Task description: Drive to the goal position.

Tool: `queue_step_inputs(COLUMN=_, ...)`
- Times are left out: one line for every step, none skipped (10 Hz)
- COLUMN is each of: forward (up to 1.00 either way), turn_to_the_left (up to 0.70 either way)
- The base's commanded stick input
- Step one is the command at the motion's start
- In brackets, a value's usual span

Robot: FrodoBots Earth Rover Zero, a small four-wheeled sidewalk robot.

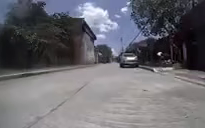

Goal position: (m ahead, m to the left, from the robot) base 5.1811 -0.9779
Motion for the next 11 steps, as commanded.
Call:
queue_step_inputs(forward=1.0, turn_to_the_left=-0.08)
queue_step_inputs(forward=1.0, turn_to_the_left=-0.16)
queue_step_inputs(forward=1.0, turn_to_the_left=-0.24)
queue_step_inputs(forward=1.0, turn_to_the_left=-0.31)
queue_step_inputs(forward=1.0, turn_to_the_left=-0.39)
queue_step_inputs(forward=1.0, turn_to_the_left=-0.11)
queue_step_inputs(forward=1.0, turn_to_the_left=0.0)
queue_step_inputs(forward=1.0, turn_to_the_left=0.0)
queue_step_inputs(forward=1.0, turn_to_the_left=0.0)
queue_step_inputs(forward=1.0, turn_to_the_left=0.0)
queue_step_inputs(forward=1.0, turn_to_the_left=0.0)
